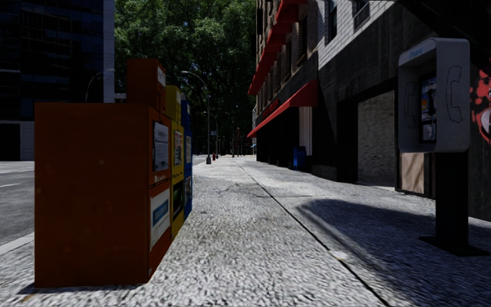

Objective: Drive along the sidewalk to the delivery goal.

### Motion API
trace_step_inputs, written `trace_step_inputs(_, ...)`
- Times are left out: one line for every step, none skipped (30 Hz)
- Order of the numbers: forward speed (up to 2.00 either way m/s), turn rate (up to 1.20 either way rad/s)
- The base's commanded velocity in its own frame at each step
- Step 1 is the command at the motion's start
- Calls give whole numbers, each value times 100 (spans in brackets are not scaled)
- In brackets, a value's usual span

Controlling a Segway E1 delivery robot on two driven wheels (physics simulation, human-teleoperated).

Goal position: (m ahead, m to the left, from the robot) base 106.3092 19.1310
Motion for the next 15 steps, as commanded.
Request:
trace_step_inputs(200, 0)
trace_step_inputs(200, 0)
trace_step_inputs(200, 0)
trace_step_inputs(200, 0)
trace_step_inputs(200, 0)
trace_step_inputs(200, 0)
trace_step_inputs(200, 0)
trace_step_inputs(200, 0)
trace_step_inputs(200, 0)
trace_step_inputs(200, 0)
trace_step_inputs(200, 0)
trace_step_inputs(200, 0)
trace_step_inputs(200, 0)
trace_step_inputs(200, 0)
trace_step_inputs(200, 0)
